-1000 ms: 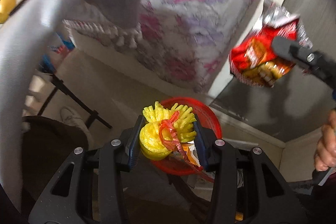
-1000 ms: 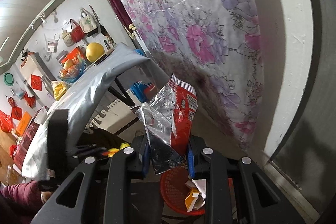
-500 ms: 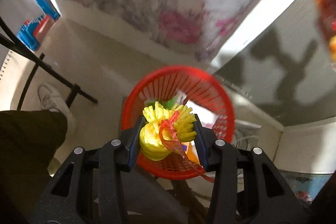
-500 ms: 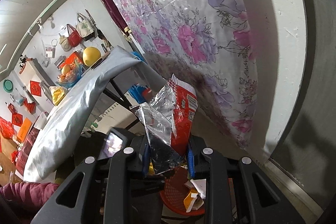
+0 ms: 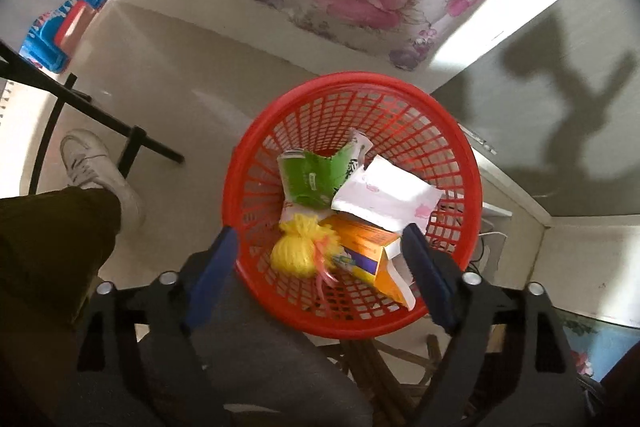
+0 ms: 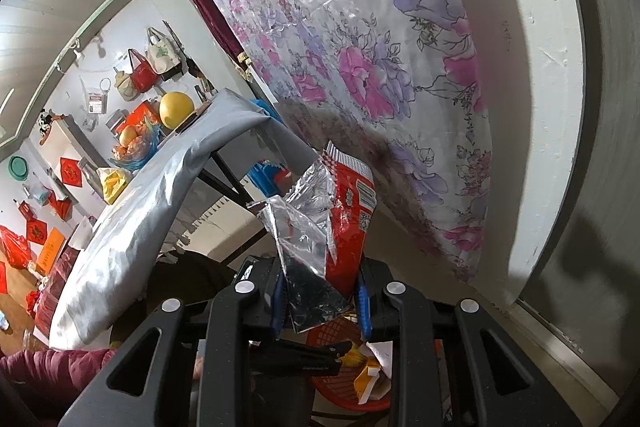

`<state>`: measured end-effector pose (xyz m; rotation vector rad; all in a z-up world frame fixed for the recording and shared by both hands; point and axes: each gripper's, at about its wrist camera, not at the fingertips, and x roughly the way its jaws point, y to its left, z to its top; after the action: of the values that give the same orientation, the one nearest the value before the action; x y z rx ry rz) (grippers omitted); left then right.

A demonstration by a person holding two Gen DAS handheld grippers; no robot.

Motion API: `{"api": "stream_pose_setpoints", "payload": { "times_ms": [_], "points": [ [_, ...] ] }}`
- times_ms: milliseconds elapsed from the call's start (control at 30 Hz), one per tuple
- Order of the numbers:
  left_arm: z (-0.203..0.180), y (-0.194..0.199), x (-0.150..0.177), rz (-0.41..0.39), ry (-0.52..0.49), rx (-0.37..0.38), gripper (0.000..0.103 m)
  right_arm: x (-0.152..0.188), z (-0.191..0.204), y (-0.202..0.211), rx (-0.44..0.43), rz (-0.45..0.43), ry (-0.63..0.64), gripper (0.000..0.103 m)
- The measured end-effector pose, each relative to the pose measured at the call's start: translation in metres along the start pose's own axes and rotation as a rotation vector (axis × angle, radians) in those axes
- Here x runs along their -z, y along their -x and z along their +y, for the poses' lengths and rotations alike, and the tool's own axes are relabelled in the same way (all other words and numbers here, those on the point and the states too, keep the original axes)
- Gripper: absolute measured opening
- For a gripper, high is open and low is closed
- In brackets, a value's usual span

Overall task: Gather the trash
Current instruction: 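Open the left gripper to drop the yellow mesh bag into the basket, then lower the red chip bag into the basket and open the right gripper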

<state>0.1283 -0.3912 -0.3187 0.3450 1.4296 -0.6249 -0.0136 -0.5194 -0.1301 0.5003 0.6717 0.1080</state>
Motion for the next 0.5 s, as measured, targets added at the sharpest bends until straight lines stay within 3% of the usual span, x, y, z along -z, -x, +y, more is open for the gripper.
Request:
{"api": "stream_pose_setpoints", "payload": {
  "times_ms": [167, 267, 500],
  "points": [
    [0.0, 0.002, 0.002, -0.013, -0.004, -0.032, 0.089, 0.001, -0.001, -0.001, -0.004, 0.004, -0.001, 0.028],
    [0.012, 0.002, 0.002, -0.006, 0.054, -0.046, 0.091, 0.005, -0.002, -0.006, -0.004, 0.021, -0.003, 0.028],
    [0.046, 0.001, 0.001, 0.017, 0.23, 0.026, 0.091, 0.019, -0.008, -0.032, 0.01, 0.094, -0.005, 0.028]
  ]
}}
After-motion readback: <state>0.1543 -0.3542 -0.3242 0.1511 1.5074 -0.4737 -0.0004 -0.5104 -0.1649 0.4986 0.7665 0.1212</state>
